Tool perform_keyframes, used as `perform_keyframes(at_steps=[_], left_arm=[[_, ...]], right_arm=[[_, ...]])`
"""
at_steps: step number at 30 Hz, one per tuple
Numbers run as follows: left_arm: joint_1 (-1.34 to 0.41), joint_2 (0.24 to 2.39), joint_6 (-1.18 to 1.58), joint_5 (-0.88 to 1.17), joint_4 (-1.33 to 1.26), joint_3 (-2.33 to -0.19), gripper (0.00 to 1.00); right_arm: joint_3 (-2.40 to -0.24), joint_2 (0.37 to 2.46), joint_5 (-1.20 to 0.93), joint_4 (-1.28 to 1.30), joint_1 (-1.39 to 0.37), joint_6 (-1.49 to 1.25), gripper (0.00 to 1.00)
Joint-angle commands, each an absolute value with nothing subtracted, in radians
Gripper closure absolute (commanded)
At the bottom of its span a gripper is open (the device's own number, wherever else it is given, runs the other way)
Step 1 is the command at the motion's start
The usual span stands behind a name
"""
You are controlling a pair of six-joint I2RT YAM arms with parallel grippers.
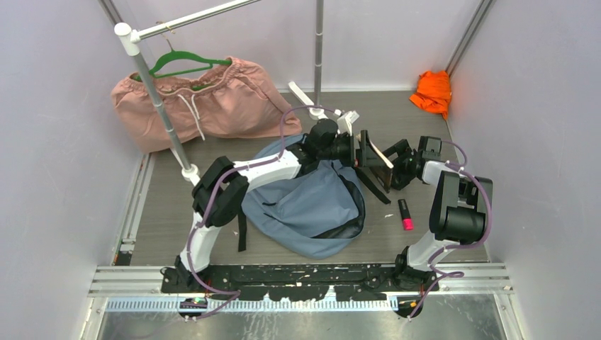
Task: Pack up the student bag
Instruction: Pick up the book from the center of the board.
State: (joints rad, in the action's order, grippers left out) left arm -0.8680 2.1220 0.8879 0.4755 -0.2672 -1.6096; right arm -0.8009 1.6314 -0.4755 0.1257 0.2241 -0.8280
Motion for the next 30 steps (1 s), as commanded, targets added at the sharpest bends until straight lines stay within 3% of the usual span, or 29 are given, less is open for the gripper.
perform_keyframes(at_steps=[1, 13, 23, 27, 30], left_arm=[[-0.862, 2.025, 0.898, 0.39, -0.282, -1.602, 0.06], [-0.863, 2.023, 0.95, 0.427, -0.318, -1.596, 0.08], [-0.88, 2.021, 0.821, 0.305, -0.022, -1.687, 0.16], [-0.888, 2.012, 0.789, 0.258, 0.047, -1.698, 0.24], [-0.89, 2.02, 0.784, 0.251, 0.074, -1.709, 0.4]], right_arm=[[-0.824, 1.615, -0.466, 0.15, 0.212, -0.824, 0.02], [-0.815, 1.611, -0.471, 0.136, 0.212, -0.839, 0.02], [-0.816, 1.607, -0.467, 0.141, 0.208, -0.838, 0.02], [-0.81, 1.608, -0.467, 0.13, 0.203, -0.844, 0.02], [-0.806, 1.604, -0.464, 0.128, 0.2, -0.848, 0.02]])
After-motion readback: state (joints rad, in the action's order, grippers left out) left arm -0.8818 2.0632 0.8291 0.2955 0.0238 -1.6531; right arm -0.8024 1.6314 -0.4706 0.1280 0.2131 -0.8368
